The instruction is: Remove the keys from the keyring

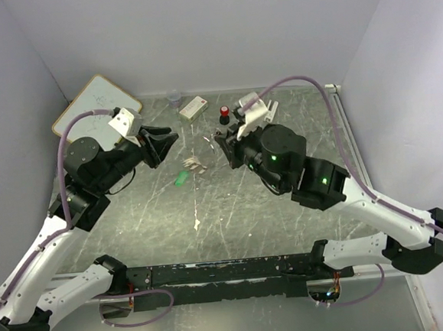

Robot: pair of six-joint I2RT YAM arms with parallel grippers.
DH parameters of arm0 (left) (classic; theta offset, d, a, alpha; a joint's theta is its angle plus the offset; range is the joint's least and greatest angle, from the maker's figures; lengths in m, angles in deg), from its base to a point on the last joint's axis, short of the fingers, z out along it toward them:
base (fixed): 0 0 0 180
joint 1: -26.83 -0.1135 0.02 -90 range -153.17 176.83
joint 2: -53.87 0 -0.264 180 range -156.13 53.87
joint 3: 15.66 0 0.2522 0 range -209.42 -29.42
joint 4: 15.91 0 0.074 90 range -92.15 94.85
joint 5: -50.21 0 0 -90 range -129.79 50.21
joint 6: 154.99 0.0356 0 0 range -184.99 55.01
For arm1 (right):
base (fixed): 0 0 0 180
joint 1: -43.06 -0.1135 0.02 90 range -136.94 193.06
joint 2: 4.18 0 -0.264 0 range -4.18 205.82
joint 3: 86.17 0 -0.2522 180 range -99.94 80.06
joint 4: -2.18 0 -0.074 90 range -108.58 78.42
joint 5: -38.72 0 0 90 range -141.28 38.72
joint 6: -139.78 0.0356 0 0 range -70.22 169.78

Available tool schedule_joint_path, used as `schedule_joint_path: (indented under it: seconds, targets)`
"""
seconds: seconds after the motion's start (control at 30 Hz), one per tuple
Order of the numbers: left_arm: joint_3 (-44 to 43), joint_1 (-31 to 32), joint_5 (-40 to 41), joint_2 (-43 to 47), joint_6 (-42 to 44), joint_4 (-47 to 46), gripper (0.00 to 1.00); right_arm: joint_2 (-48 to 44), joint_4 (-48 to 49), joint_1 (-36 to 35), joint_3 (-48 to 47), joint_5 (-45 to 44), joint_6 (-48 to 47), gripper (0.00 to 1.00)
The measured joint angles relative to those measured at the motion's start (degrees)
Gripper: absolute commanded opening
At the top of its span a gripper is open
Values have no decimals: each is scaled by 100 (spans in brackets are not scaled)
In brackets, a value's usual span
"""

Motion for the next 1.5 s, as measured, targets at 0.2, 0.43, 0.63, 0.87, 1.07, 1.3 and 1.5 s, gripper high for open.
schedule_joint_path:
  seconds: [0.2, 0.43, 0.63, 0.87, 1.07, 1.3, 1.5]
  targets:
    - [363, 0, 326, -92, -2, -55, 44, 892, -1766, -9, -1445, -264, 352, 0]
    - [487, -2, 271, -232, -15, -260, 50, 1255, -2651, -59, -1722, -501, 459, 0]
    - [741, -2, -103, -157, -85, -765, 50, 1451, -3077, -72, -2006, -632, 531, 0]
    - [1290, -7, -866, -31, -293, -1484, 67, 1495, -3215, -85, -2103, -643, 562, 0]
    - [1690, -7, -1598, -15, -490, -2247, 70, 1495, -3209, -85, -2074, -654, 564, 0]
    - [2210, -7, -1963, 13, -761, -3353, 65, 1495, -3174, -103, -2013, -645, 560, 0]
    - [2487, -7, -2046, -275, -1029, -4360, 65, 1495, -3147, -111, -2011, -647, 557, 0]
